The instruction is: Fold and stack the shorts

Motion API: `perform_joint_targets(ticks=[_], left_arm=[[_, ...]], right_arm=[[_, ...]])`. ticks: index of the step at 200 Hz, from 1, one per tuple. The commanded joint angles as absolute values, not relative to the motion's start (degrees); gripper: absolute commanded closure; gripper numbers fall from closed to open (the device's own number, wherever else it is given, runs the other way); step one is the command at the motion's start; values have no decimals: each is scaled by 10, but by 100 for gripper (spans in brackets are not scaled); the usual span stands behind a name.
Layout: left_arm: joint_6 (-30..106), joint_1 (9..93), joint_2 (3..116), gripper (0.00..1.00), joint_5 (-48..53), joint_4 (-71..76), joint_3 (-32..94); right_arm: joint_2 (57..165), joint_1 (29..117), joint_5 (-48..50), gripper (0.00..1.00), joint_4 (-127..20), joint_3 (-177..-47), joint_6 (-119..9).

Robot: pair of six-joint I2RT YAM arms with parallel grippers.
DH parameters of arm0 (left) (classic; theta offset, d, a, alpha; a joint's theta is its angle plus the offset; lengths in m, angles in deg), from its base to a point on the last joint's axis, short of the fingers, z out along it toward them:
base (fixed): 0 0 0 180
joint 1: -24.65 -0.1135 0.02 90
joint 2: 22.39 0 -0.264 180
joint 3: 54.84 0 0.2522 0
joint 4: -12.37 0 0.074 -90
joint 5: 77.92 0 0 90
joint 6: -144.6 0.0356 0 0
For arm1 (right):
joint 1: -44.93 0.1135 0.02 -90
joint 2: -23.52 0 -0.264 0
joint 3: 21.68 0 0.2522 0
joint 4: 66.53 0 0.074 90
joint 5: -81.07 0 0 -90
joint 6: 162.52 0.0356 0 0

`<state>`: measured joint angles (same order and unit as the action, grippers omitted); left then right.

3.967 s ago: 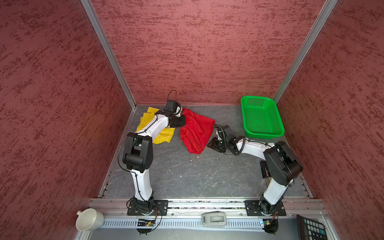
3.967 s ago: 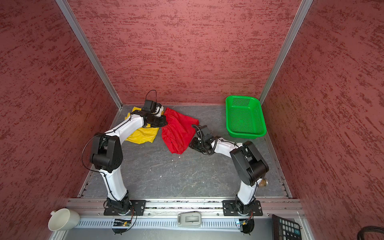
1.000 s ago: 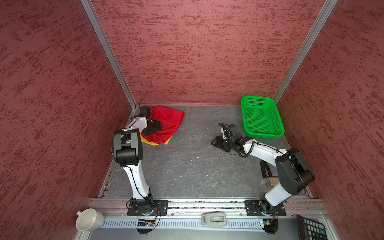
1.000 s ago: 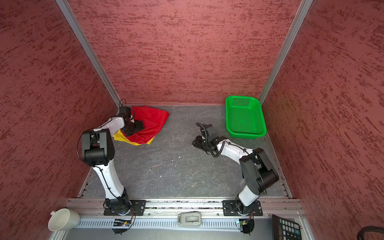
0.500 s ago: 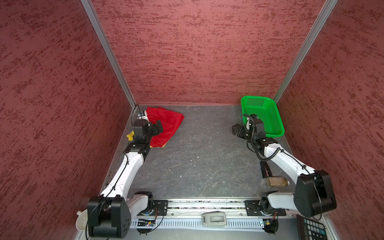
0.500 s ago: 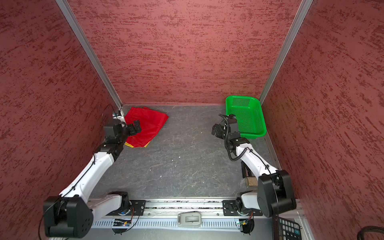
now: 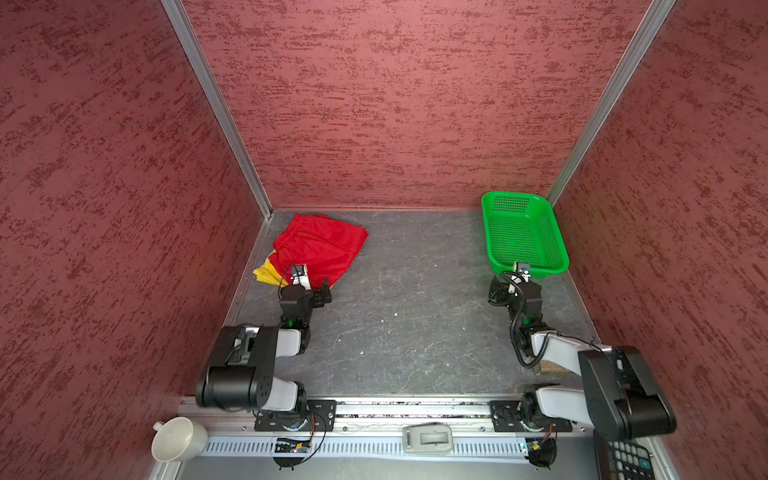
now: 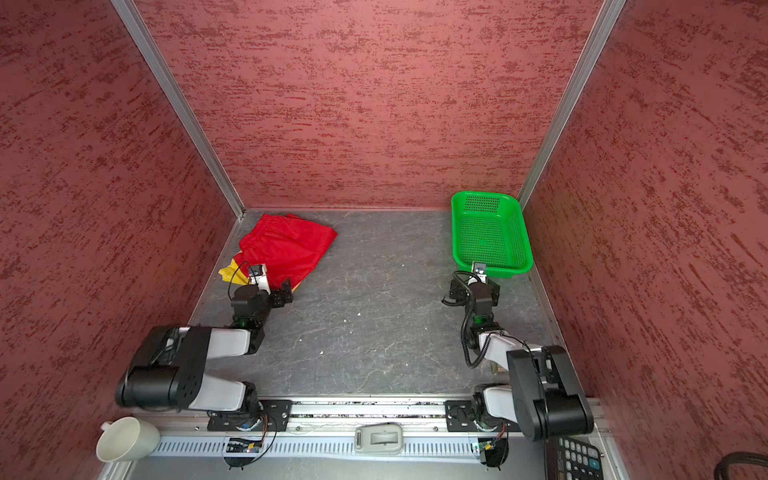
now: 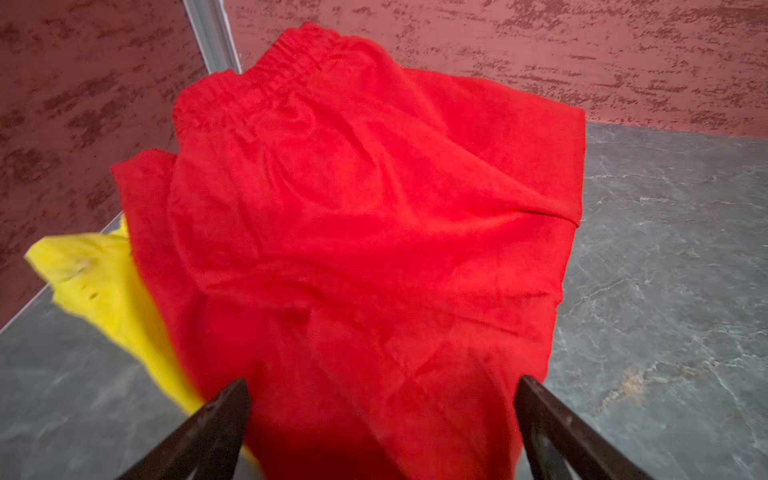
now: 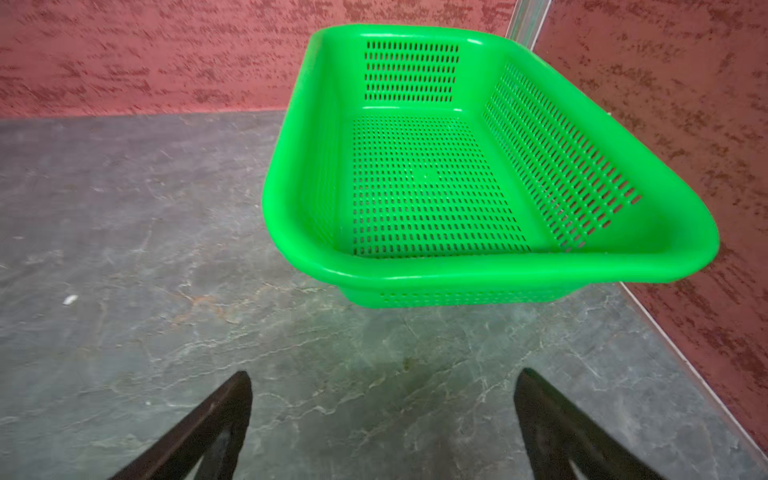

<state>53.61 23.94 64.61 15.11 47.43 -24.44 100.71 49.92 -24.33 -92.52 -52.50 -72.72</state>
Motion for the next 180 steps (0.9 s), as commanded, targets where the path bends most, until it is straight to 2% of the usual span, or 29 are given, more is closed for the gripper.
perform_joint_targets(ticks=[1,18,28,50,61,83,125,180], left_arm=[[520,212,653,1,132,507,-196],[521,225,655,0,157,527,-209],[524,230,653,1,166,518,-207],[527,233,654,1,169,516,-204],[532,237,655,1,175,516,-203],[532,237,655,1,175,515,-203],[532,237,655,1,175,515,-203],[530,235,656,1,171,509,-200]], right_arm=[[1045,489,-201,1,-1130,-515,-766],[1083,480,-215,1,-1145,-528,-753],[1082,461,-179,1,-1151,-518,-739],[1139,447,-147,1,-1307,-469,-735],[1113,445,-128,1,-1244,-478,-736],[1119,440,-118,1,-1211,-502,-733],[1125,435,-156,1,-1202,-512,-714],[1124,435,-156,1,-1200,-512,-714]])
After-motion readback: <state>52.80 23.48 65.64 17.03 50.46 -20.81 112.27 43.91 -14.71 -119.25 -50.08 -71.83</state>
